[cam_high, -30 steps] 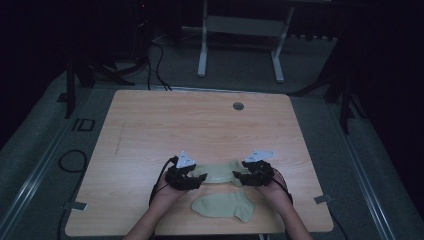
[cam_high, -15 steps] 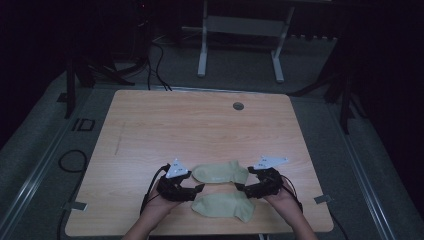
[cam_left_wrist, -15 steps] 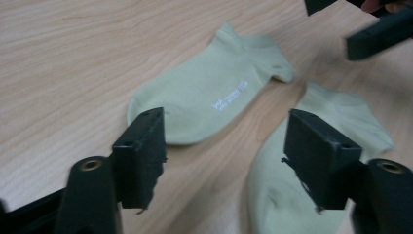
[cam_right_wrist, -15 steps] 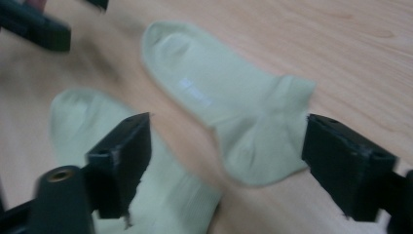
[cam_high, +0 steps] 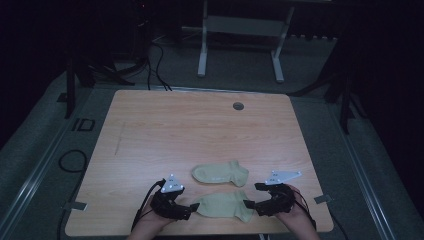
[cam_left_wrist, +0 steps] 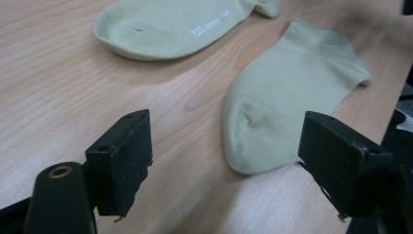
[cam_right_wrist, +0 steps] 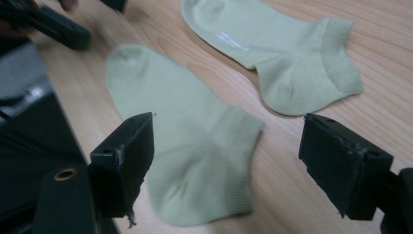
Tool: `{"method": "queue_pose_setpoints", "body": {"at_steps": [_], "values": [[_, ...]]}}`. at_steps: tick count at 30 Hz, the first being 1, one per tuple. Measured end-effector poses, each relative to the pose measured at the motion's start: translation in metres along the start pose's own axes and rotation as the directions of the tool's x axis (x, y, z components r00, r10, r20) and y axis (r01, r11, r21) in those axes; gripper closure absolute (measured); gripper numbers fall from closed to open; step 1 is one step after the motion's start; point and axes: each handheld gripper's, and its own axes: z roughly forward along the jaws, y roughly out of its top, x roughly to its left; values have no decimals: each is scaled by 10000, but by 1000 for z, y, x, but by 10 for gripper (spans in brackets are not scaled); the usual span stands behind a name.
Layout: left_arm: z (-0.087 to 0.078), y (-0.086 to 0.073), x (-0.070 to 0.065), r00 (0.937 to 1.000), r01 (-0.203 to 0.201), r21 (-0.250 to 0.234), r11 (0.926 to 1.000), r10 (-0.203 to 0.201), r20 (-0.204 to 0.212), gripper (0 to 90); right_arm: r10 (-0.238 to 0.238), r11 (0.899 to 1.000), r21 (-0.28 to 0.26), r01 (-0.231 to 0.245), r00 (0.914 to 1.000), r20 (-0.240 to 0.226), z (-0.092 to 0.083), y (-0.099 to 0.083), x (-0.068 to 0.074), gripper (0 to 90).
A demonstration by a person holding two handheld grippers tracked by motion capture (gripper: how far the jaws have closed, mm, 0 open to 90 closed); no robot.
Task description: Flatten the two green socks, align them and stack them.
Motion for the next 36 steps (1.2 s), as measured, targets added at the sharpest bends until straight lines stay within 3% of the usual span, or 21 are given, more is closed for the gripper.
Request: {"method": "queue_pose_setpoints", "body": {"at_steps": [2,5,7,10,16,23,27,31,36], "values": [[1,-2,-1,9999,72,8,10000,-72,101,237,203,9997,-149,-203,9998,-53,-2,-4,2,200],[4,-5,-2,10000,25,147,9999,-27,91,314,-33,9999,143,27,9992,387,2,-9,6,214],[6,-6,-2,10000,94,239,9997,-94,17,336,-202,9997,179,192,9980,600,5,-13,6,382],[9,-7,-1,9998,212,169,9996,-213,49,414,-127,9998,170,111,9952,972,9,-16,5,499],[17,-7,-3,9998,166,472,9987,-159,-152,530,-354,9988,398,294,9865,1600,19,-19,8,582],[21,-5,-10,9994,-162,541,9984,179,-306,626,-890,9908,1168,686,9798,1793,30,-23,13,619],[23,-6,-15,9979,-403,557,9976,430,-488,707,-1013,9897,1184,810,9790,1768,30,-25,15,697],[24,-7,-18,9986,-397,548,9977,415,-323,843,-1021,9895,1178,832,9811,1644,31,-25,16,806],[25,-7,-20,9983,-451,483,9978,468,-349,874,-896,9919,1043,728,9820,1662,31,-26,17,831]]}}
